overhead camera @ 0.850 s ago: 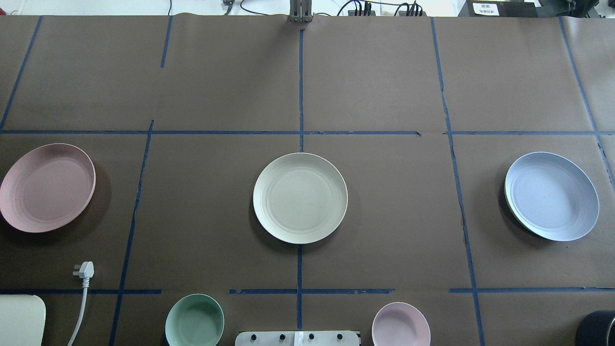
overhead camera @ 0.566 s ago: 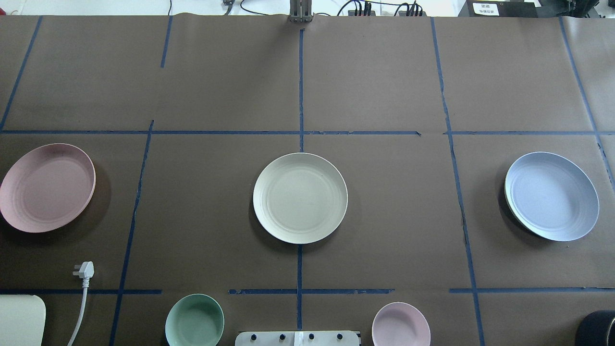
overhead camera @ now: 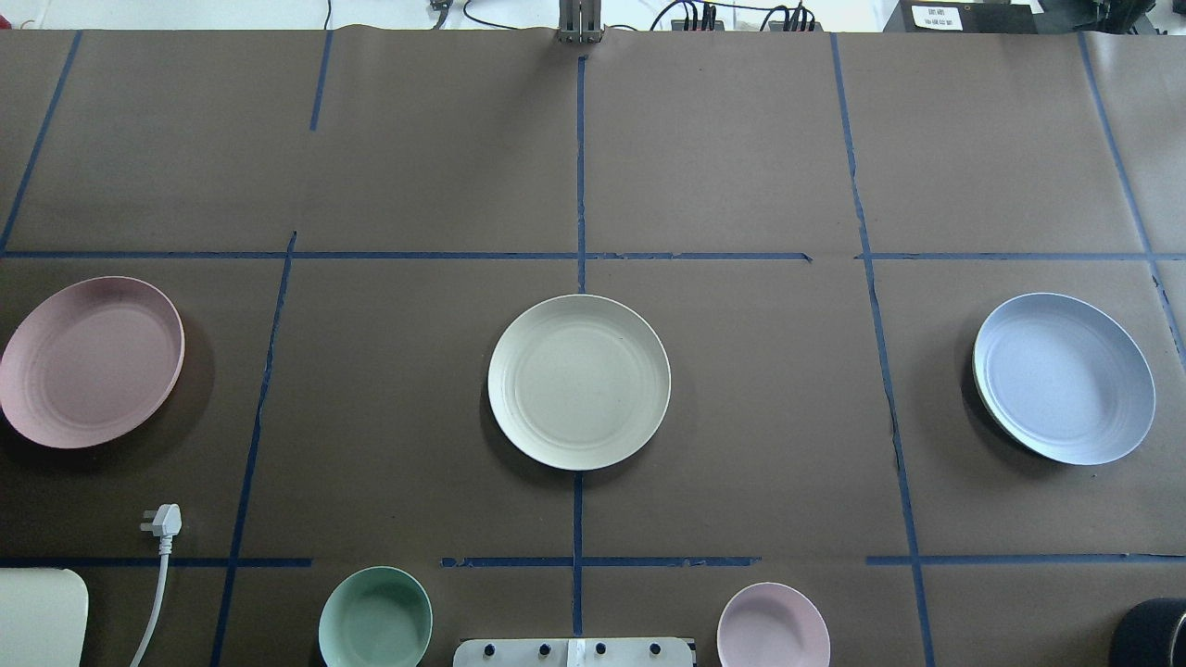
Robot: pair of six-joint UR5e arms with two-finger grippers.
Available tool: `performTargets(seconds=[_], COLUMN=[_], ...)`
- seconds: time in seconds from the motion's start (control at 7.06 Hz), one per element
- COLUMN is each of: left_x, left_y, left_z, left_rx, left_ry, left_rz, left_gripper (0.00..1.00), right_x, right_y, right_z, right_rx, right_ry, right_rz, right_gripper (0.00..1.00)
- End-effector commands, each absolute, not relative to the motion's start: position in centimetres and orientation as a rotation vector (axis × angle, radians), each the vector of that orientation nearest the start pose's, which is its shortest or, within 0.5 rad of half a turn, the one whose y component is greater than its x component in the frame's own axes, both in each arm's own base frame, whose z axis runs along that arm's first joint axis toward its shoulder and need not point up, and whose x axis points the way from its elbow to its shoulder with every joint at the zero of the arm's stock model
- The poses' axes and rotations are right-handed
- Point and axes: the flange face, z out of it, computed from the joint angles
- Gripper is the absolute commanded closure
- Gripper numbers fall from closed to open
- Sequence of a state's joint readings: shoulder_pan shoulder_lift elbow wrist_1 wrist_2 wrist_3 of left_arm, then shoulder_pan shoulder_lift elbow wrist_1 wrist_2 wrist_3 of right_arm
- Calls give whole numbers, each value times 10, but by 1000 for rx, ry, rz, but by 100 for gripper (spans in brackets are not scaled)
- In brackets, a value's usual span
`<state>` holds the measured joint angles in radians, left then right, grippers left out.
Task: Stack three plates with pink and blue
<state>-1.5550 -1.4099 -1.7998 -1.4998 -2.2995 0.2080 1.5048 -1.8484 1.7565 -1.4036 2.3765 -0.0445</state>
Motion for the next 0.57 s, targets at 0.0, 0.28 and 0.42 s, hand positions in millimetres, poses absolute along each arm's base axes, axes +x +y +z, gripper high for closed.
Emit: performTargets(seconds=[0.0,0.28,0.42], left_x=[-57,-54,-21], left_y=[-440,-444,-447], left_z=[611,617,608], left_rx=[219,201,180], left_ry=[715,750,825], left_rz=[272,234,247], left_gripper=[0,0,0], right_x=[36,35,35], right_y=[-382,-382,-382], right_z=[668,668,668], right_rx=[62,63,63], right_ry=[-818,-820,-820], right_rz=[-135,-136,-136], right_gripper=[0,0,0])
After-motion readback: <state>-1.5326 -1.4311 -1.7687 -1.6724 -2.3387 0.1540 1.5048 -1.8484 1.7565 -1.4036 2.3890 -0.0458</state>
